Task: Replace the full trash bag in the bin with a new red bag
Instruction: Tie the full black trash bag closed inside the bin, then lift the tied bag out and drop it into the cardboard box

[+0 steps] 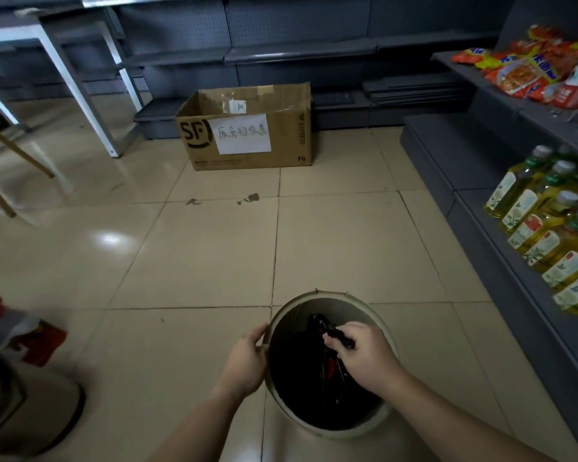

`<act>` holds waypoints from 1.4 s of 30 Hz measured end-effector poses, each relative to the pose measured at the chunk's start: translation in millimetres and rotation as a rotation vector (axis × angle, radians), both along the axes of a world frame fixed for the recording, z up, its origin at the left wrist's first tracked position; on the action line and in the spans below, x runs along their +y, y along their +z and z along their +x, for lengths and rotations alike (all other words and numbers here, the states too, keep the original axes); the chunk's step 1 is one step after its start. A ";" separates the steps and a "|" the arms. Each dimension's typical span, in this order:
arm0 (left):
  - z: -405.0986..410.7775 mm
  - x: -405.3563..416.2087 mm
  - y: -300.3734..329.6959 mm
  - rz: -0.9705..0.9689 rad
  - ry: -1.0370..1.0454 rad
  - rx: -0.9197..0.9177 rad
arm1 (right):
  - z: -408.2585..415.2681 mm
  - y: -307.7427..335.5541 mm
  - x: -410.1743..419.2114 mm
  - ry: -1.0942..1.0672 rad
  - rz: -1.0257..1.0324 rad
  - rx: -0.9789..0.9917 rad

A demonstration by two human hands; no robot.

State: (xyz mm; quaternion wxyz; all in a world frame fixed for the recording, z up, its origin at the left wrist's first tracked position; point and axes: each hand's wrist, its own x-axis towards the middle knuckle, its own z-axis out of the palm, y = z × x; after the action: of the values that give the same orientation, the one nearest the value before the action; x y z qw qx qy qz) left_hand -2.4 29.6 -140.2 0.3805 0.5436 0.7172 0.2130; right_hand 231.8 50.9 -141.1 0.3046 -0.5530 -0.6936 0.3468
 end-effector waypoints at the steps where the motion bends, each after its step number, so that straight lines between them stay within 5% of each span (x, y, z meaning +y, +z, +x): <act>1: 0.1 -0.3 -1.9 0.010 0.003 -0.016 | -0.4 0.3 -0.1 -0.006 0.015 0.002; 12: 4.2 -0.9 7.4 -0.038 0.062 -0.080 | -4.1 45.5 -6.2 -0.097 -0.021 0.000; 23: -11.0 14.0 78.6 -0.271 0.062 -0.009 | -9.5 189.8 10.0 -0.142 -0.029 -0.020; 42: -7.7 14.4 517.4 -0.114 0.085 -0.228 | -38.4 597.5 27.7 -0.156 -0.083 0.026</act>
State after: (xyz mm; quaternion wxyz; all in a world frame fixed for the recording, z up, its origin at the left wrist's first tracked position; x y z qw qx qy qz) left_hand -10.1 44.0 377.1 0.4802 0.4624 0.7028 0.2482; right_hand 193.5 78.6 456.4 0.3163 -0.6129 -0.6296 0.3576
